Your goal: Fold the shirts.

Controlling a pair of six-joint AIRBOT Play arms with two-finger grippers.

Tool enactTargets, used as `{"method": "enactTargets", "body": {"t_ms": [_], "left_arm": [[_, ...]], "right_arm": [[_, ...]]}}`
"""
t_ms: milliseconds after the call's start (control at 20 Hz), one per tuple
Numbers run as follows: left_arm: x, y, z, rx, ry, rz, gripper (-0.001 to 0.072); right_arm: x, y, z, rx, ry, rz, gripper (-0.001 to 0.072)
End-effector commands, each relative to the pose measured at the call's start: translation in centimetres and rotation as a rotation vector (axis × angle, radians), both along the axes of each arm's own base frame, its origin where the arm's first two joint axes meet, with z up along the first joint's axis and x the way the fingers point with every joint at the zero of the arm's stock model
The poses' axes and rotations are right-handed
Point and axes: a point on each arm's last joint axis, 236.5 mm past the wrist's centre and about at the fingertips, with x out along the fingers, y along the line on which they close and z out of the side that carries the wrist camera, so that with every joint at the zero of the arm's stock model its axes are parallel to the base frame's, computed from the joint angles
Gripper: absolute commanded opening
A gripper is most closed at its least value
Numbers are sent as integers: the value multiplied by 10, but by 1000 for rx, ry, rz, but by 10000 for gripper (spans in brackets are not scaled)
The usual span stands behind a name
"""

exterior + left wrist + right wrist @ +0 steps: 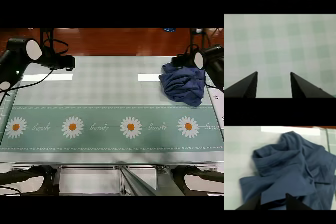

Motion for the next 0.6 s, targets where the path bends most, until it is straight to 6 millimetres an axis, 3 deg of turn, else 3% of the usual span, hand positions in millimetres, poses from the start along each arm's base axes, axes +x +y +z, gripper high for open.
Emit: {"method": "enactTargets", "body": {"t_ms": [0,100,250,400,450,550], "left_arm": [[-39,40,-24,39,210,61,505],[-64,38,-31,50,309,15,505],[-97,22,-38,4,352,-22,505],[-125,17,-49,-33,368,8,505],[-133,12,-54,-59,378,7,506],[-143,9,-61,-75,403,0,505]], "right_arm": [[13,-47,-48,111,52,-110,369],[16,-56,-90,178,140,-138,369],[12,-61,-144,226,273,-182,369],[1,-51,-176,250,378,-160,357],[-3,-45,-181,273,403,-156,272],[-8,-32,-178,310,432,-109,29]]}}
